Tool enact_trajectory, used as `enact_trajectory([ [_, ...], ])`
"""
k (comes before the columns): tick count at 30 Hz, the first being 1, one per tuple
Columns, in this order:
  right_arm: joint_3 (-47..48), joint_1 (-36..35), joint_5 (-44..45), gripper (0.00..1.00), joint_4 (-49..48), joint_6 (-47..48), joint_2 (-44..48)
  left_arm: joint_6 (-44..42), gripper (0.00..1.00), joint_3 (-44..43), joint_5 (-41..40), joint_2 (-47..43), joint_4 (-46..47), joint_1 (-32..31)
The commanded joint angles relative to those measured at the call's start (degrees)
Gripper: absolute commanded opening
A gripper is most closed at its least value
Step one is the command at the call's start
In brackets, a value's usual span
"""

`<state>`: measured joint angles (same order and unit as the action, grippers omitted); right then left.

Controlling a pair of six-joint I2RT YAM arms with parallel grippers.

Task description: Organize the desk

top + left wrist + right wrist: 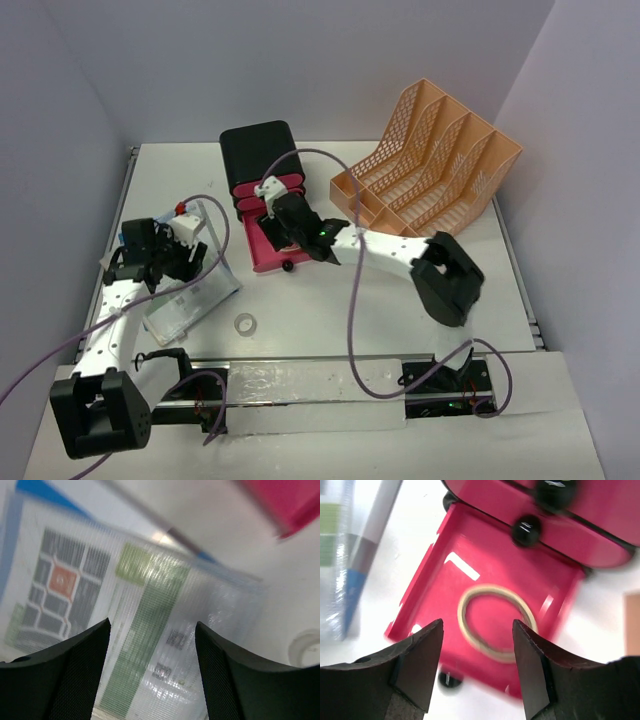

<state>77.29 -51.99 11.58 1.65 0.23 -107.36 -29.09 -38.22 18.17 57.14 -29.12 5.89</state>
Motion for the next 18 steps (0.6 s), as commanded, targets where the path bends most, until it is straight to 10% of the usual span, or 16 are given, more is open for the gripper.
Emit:
enact_trajectory([
  [1,-7.36,0.03,2.88,0.65,-3.51,-8.08,11.51,-4.91,0.75,-3.49,3.04,-1.27,-8.97,-10.9],
  [8,-20.61,0.04,7.18,0.65,-4.7,-15.35,22.84,-5.45,0.81,4.8,-5.49,-2.19,-5.43,-32.34],
  [18,-28.87,-0.04,9.07,0.64,-6.23,-18.95,29.4,-3.71,0.74,9.31,-10.9,4.84,0.66,-44.21],
])
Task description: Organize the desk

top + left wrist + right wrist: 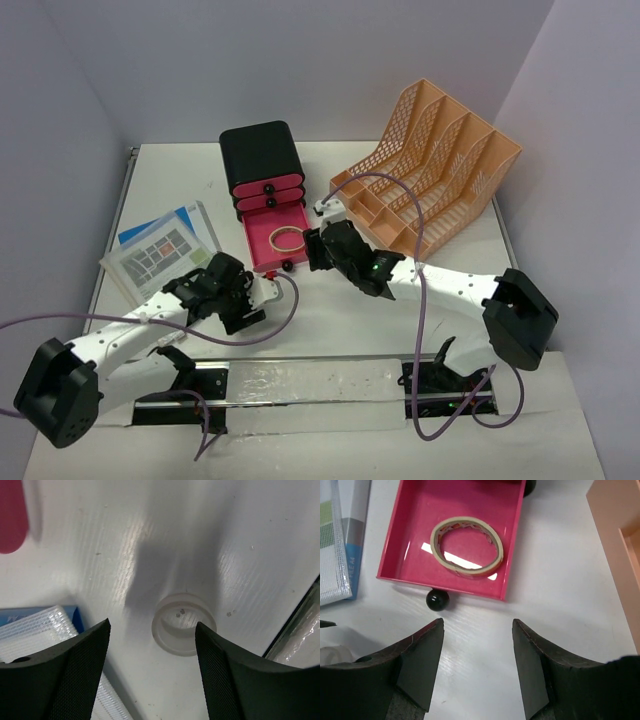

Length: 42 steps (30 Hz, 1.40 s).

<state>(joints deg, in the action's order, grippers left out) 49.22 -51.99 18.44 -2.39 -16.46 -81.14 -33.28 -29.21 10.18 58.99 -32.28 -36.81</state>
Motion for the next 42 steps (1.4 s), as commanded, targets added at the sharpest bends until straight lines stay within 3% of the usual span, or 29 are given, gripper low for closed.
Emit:
enact_trajectory([
  [1,-1.16,-0.04,2.31,0.64,-2.27,-2.35,3.54,0.06,0.72,0.67,-3.91,4.12,4.36,-1.69],
  [5,-2.77,0.03,2.63,0.64,-3.03,-2.34,4.7,0.27,0.68,2.25,-9.72,5.56,8.13,-1.94],
  [8,-3.17,0.0,2.7,0.64,-3.41,-2.35,4.98,0.14,0.57,2.8,-9.92,5.61,10.39,-1.91],
  [10,-3.17,0.01,2.77,0.63,-3.35,-2.32,4.82,-0.09,0.45,3.05,-9.86,6.18,10.8,-1.95],
  [13,-3.28,0.03,3.14,0.63,-2.88,-2.17,4.68,-0.17,0.19,2.35,-9.88,6.83,9.82,-1.86],
  [14,-3.44,-0.04,3.54,0.63,-2.88,-2.1,4.76,-0.57,0.06,1.88,-9.46,6.69,8.65,-1.86],
  [15,-3.6,0.04,3.7,0.63,-2.8,-2.26,4.84,-0.73,0.0,1.79,-8.13,5.91,7.55,-1.86],
  [22,-4.49,0.04,4.91,0.63,-2.8,-4.61,4.94,3.44,0.0,-5.1,-6.81,-2.68,4.94,-1.78],
  [26,-4.22,0.04,6.42,0.63,-1.99,-6.7,3.56,7.08,0.0,-10.64,-9.89,-4.6,11.08,-0.82],
  [32,-4.87,0.02,6.52,0.62,-2.55,-8.6,2.8,10.41,0.0,-22.35,-17.36,8.77,17.47,0.1],
  [37,-6.33,0.04,6.43,0.62,-2.44,-9.21,3.71,9.73,0.0,-31.51,-23.18,23.87,20.94,5.42],
  [42,-7.64,0.04,6.61,0.62,-2.88,-8.78,4.67,8.26,0.0,-31.99,-20.47,28.0,23.45,9.18],
])
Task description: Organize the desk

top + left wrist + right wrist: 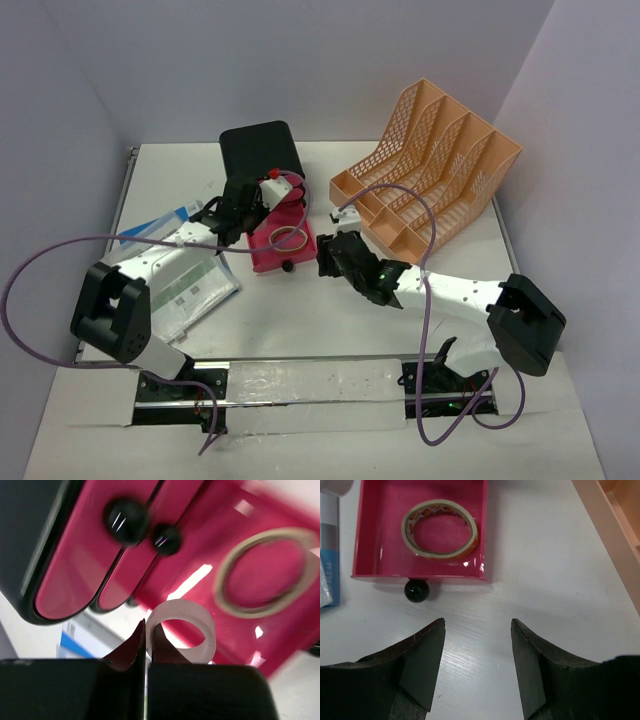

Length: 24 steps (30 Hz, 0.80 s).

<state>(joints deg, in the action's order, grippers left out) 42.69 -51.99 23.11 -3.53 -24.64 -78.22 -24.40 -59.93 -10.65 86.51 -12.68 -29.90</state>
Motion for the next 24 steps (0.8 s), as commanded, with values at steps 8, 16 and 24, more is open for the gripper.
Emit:
enact_trajectory([
  [8,0.17,-0.04,2.37,0.62,-1.22,0.39,0.32,0.03,0.0,2.14,4.02,3.86,6.89,2.22],
  [16,0.19,0.03,2.02,0.62,-1.23,-0.15,-0.8,0.6,0.0,2.31,2.43,9.63,8.65,1.99],
  [24,0.2,-0.01,1.62,0.62,-1.17,-1.0,-1.33,0.32,0.02,2.83,1.15,10.99,10.89,0.5],
])
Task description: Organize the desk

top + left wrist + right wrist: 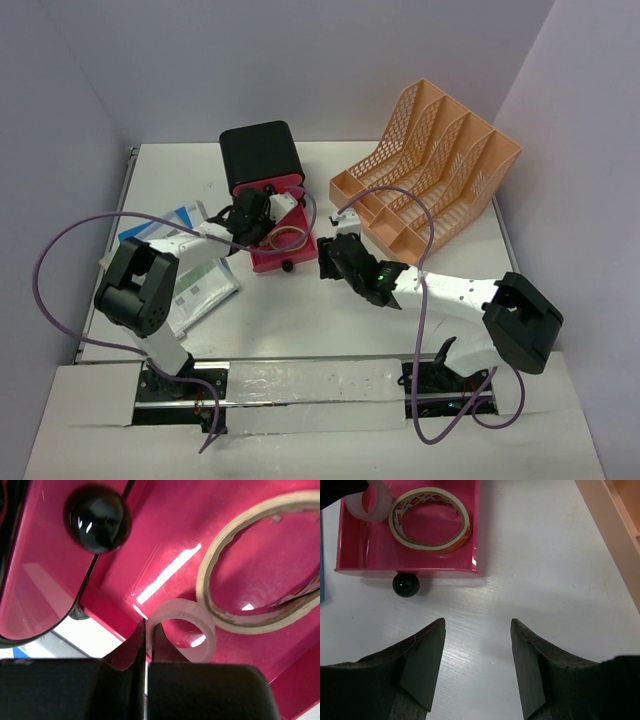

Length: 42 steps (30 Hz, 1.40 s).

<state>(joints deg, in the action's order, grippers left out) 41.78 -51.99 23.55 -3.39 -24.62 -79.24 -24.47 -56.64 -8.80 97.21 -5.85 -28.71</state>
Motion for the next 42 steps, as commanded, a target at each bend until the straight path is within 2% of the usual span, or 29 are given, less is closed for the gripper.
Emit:
enact_trajectory([
  [1,1.11,0.03,0.84,0.62,-1.37,-1.25,-0.3,0.39,0.03,-0.69,-0.95,0.78,4.01,-0.64],
  [5,0.78,-0.02,-0.95,0.62,-2.38,-2.56,-0.13,-0.03,0.09,-1.59,-1.53,2.13,3.12,-0.71],
  [9,0.18,-0.16,-4.26,0.62,-4.6,-3.94,-0.59,-0.37,0.3,-1.83,-2.45,2.93,1.93,-0.67],
  [13,-0.48,-0.67,-5.69,0.62,-7.1,-4.48,-1.0,-0.48,0.4,-1.27,-2.72,2.0,1.98,-0.64],
  [20,0.07,-1.57,-6.05,0.62,-7.53,-4.72,-1.59,-0.05,0.36,-1.91,-3.38,0.91,1.14,-0.64],
  [30,-0.3,-2.15,-4.9,0.61,-6.35,-5.26,-1.34,-0.84,0.38,-2.95,-12.88,4.47,4.1,-0.56],
  [38,-0.38,-2.46,-4.3,0.61,-6.06,-5.0,-0.43,0.61,0.38,-2.99,-10.32,1.54,3.65,-0.6],
  [42,-0.1,-3.18,-5.31,0.61,-7.09,-5.35,-1.33,1.81,0.39,-2.51,-5.59,-1.7,1.99,-0.62],
])
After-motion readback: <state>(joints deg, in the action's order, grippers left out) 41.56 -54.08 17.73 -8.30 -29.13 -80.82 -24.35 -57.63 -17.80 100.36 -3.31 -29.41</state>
